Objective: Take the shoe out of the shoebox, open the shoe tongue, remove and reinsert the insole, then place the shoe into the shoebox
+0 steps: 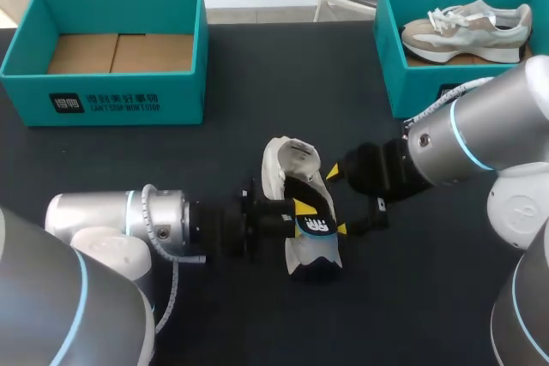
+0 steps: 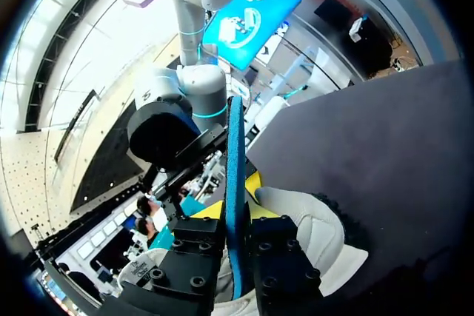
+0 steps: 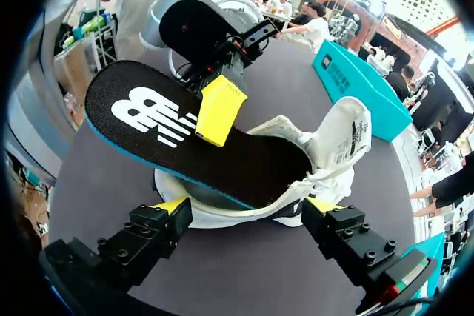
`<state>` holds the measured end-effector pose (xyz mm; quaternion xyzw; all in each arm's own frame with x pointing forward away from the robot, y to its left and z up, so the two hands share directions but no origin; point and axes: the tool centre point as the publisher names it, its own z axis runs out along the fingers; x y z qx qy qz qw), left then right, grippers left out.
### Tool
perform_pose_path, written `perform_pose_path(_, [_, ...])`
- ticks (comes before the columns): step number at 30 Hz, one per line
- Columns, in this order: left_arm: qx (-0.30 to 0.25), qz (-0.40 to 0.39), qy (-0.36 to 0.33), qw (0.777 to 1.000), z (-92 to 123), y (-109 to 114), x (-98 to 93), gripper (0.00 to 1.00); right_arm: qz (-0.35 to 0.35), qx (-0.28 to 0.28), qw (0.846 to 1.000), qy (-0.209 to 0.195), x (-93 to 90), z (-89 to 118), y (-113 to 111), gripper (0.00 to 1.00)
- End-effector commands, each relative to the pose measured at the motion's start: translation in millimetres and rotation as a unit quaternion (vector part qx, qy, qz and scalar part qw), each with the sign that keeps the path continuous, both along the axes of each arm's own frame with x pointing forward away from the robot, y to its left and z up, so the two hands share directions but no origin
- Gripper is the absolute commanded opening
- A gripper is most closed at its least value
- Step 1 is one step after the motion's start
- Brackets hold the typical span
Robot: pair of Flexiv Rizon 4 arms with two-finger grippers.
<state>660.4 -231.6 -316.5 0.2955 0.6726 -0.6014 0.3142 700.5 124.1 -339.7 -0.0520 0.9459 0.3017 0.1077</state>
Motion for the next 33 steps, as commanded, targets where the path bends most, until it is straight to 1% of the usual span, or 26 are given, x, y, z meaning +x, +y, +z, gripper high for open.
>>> perform_pose_path(1, [0.001, 0.001, 0.001, 1.000, -7.2, -3.8, 3.5, 0.00, 0.000, 0.000, 1.000, -0.001, -1.0, -0.4, -0.1, 1.00])
perform_pose_path(10, [0.004, 0.019, -0.023, 1.000, -32.1, -0.9, 28.9, 0.00, 0.000, 0.000, 1.000, -0.001, -1.0, -0.4, -0.1, 1.00])
perform_pose_path(12, [0.015, 0.027, -0.031, 0.999, -36.6, 0.7, 34.7, 0.00, 0.000, 0.000, 1.000, -0.001, -1.0, -0.4, -0.1, 1.00])
perform_pose_path(15, [0.017, 0.031, -0.027, 0.999, -37.6, 2.3, 36.2, 0.00, 0.000, 0.000, 1.000, -0.001, -1.0, -0.4, -0.1, 1.00])
perform_pose_path(17, [0.016, 0.032, -0.027, 0.999, -35.1, 4.0, 33.6, 0.00, 0.000, 0.000, 1.000, -0.001, -1.0, -0.4, -0.1, 1.00])
perform_pose_path(18, [0.016, 0.033, -0.027, 0.999, -33.4, 4.2, 31.9, 0.21, 0.000, 0.000, 1.000, -0.001, -1.0, -0.4, -0.1, 1.00])
perform_pose_path(19, [0.014, 0.033, -0.029, 0.999, -30.7, 4.4, 29.6, 0.39, 0.000, 0.000, 1.000, -0.001, -1.0, -0.4, -0.1, 1.00])
perform_pose_path(20, [0.013, 0.032, -0.031, 0.999, -27.9, 4.5, 27.6, 0.46, 0.000, 0.000, 1.000, -0.001, -1.0, -0.4, -0.1, 1.00])
perform_pose_path(21, [0.013, 0.032, -0.031, 0.999, -25.6, 4.7, 26.5, 0.49, 0.000, 0.000, 1.000, -0.001, -1.0, -0.4, -0.1, 1.00])
perform_pose_path(22, [0.011, 0.032, -0.033, 0.999, -22.6, 5.1, 25.2, 0.47, 0.000, 0.000, 1.000, -0.001, -1.0, -0.4, -0.1, 1.00])
perform_pose_path(27, [0.000, 0.033, -0.047, 0.998, -7.7, 6.7, 20.1, 0.45, 0.000, 0.000, 1.000, -0.001, -1.0, -0.4, -0.1, 1.00])
perform_pose_path(30, [-0.002, 0.031, -0.050, 0.998, -1.6, 6.7, 16.0, 0.42, 0.000, 0.000, 1.000, -0.001, -1.0, -0.4, -0.1, 1.00])
perform_pose_path(32, [-0.004, 0.026, -0.050, 0.998, 0.9, 5.7, 12.1, 0.29, 0.000, 0.000, 1.000, -0.001, -1.0, -0.4, -0.1, 1.00])
perform_pose_path(33, [-0.004, 0.025, -0.050, 0.998, 1.4, 5.0, 10.3, 0.18, 0.000, 0.000, 1.000, -0.001, -1.0, -0.4, -0.1, 1.00])
